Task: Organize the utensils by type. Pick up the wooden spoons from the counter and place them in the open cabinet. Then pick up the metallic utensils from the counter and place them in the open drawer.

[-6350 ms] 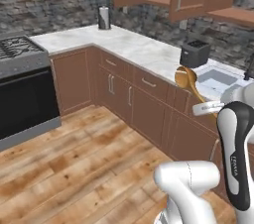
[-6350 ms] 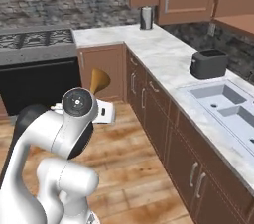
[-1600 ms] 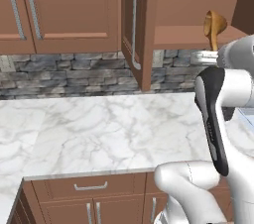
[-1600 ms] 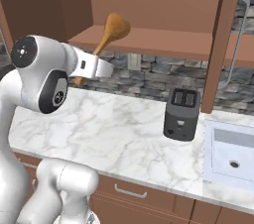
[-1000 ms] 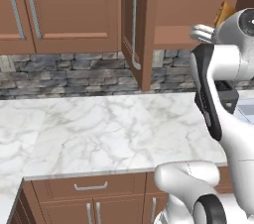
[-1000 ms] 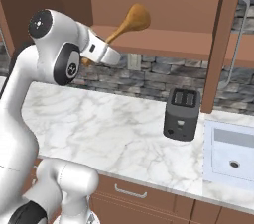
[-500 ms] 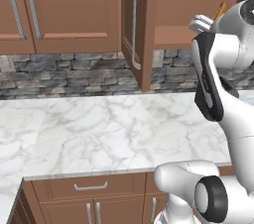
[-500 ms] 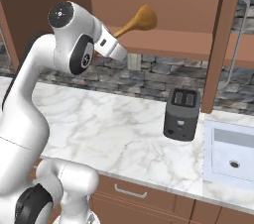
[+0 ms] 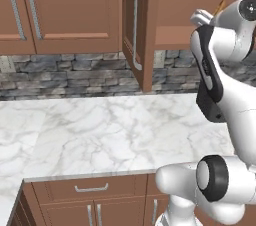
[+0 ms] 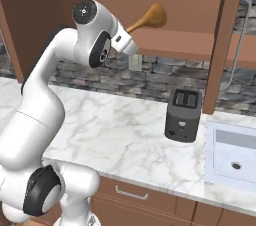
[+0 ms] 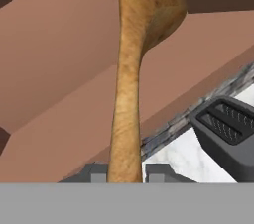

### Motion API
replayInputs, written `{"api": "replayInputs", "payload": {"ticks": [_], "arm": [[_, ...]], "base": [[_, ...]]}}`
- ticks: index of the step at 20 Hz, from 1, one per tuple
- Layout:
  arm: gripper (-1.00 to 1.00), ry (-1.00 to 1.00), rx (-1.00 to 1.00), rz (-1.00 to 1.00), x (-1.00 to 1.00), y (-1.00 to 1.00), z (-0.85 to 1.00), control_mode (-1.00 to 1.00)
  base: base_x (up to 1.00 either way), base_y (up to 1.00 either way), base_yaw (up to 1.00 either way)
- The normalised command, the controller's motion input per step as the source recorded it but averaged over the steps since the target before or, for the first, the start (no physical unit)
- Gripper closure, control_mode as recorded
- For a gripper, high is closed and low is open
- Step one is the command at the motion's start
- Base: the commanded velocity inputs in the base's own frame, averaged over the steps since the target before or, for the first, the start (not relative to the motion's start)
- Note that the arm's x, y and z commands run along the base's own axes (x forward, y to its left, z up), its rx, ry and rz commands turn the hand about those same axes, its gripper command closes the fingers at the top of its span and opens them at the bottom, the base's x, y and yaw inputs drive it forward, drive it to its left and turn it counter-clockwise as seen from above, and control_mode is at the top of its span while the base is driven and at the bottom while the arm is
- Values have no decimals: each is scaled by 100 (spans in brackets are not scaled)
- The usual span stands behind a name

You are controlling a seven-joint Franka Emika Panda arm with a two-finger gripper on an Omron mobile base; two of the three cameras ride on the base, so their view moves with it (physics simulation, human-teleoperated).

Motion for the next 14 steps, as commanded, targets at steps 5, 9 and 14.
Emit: {"api": "replayInputs", "payload": {"ticks": [5,9,14], "arm": [[100,-1,0,-2,80,-7,-1,-100],[100,1,0,-4,69,-15,-9,-100],[100,1,2,-3,63,-22,-7,-100]], "base": [[0,0,0],[0,0,0],[0,0,0]]}}
